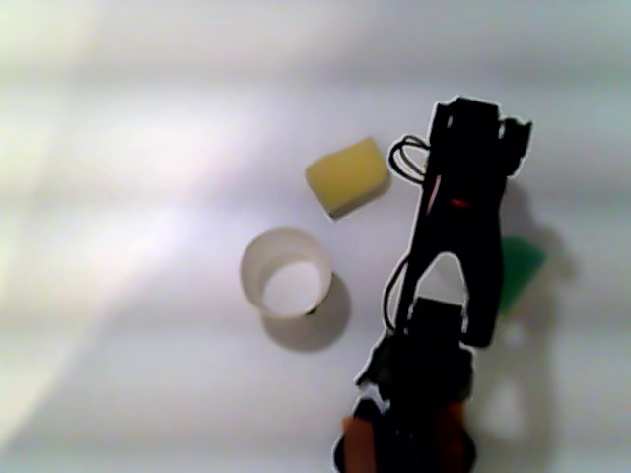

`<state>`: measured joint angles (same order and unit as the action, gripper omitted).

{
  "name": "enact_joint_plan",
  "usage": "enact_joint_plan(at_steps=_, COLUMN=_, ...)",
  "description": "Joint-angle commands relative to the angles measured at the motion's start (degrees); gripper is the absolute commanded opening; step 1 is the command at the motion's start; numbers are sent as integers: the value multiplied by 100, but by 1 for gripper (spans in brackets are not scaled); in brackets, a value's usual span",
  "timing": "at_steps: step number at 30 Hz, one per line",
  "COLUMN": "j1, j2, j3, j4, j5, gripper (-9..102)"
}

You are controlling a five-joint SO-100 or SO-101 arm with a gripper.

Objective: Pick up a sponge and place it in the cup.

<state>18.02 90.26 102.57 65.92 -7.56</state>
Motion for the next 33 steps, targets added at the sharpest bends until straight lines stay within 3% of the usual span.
enact_joint_plan(at_steps=1, j1=114, j2=0, j3=-378, j4=53, j5=-1213, gripper=0)
enact_joint_plan(at_steps=7, j1=88, j2=-387, j3=-923, j4=448, j5=-4702, gripper=0)
enact_joint_plan(at_steps=20, j1=-26, j2=-501, j3=-1274, j4=1380, j5=-9958, gripper=0)
enact_joint_plan(at_steps=25, j1=44, j2=-483, j3=-1143, j4=1336, j5=-11092, gripper=0)
enact_joint_plan(at_steps=33, j1=79, j2=-782, j3=-1204, j4=896, j5=-11874, gripper=15)
